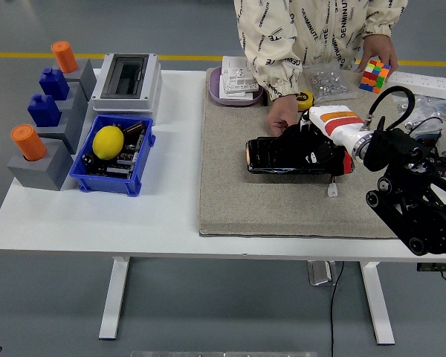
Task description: Pick the rag up,wipe the panel,place it on the desk
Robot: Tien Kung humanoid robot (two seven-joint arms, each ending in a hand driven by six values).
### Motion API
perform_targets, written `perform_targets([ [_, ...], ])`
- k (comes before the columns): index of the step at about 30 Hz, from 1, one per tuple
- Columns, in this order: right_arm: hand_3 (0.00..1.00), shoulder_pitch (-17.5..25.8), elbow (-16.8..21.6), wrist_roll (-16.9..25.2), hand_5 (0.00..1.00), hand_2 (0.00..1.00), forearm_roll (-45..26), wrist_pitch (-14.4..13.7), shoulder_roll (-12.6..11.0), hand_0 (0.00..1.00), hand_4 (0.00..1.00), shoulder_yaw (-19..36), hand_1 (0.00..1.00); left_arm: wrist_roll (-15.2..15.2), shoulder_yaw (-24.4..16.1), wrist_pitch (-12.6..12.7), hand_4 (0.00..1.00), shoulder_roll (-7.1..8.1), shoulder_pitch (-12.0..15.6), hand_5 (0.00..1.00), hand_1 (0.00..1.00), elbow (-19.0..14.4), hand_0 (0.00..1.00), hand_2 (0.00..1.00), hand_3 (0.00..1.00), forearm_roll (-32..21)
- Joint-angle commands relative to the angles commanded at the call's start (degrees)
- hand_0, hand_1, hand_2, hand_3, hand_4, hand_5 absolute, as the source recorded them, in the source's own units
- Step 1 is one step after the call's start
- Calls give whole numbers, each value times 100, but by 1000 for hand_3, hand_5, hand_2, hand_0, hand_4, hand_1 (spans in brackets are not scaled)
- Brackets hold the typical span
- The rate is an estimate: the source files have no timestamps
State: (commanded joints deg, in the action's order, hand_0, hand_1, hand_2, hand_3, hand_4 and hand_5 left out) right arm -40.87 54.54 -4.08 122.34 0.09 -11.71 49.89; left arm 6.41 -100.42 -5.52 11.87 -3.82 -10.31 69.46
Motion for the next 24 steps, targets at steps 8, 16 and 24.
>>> perform_targets([
  [8, 396, 165, -74, 6, 24, 407, 48, 9, -363, 247, 953, 294, 361, -4, -33, 1, 696, -9, -30, 584, 717, 0, 726, 766, 628, 0],
  [16, 396, 283, -98, 9, 30, 408, 84, 13, -575, 245, 956, 505, 361, -12, -39, -6, 696, -24, -53, 583, 717, 0, 726, 766, 629, -9],
  [24, 397, 265, -81, 12, 32, 408, 82, 11, -572, 246, 957, 521, 362, -14, -40, -8, 697, -26, -66, 585, 717, 0, 725, 767, 629, -15],
])
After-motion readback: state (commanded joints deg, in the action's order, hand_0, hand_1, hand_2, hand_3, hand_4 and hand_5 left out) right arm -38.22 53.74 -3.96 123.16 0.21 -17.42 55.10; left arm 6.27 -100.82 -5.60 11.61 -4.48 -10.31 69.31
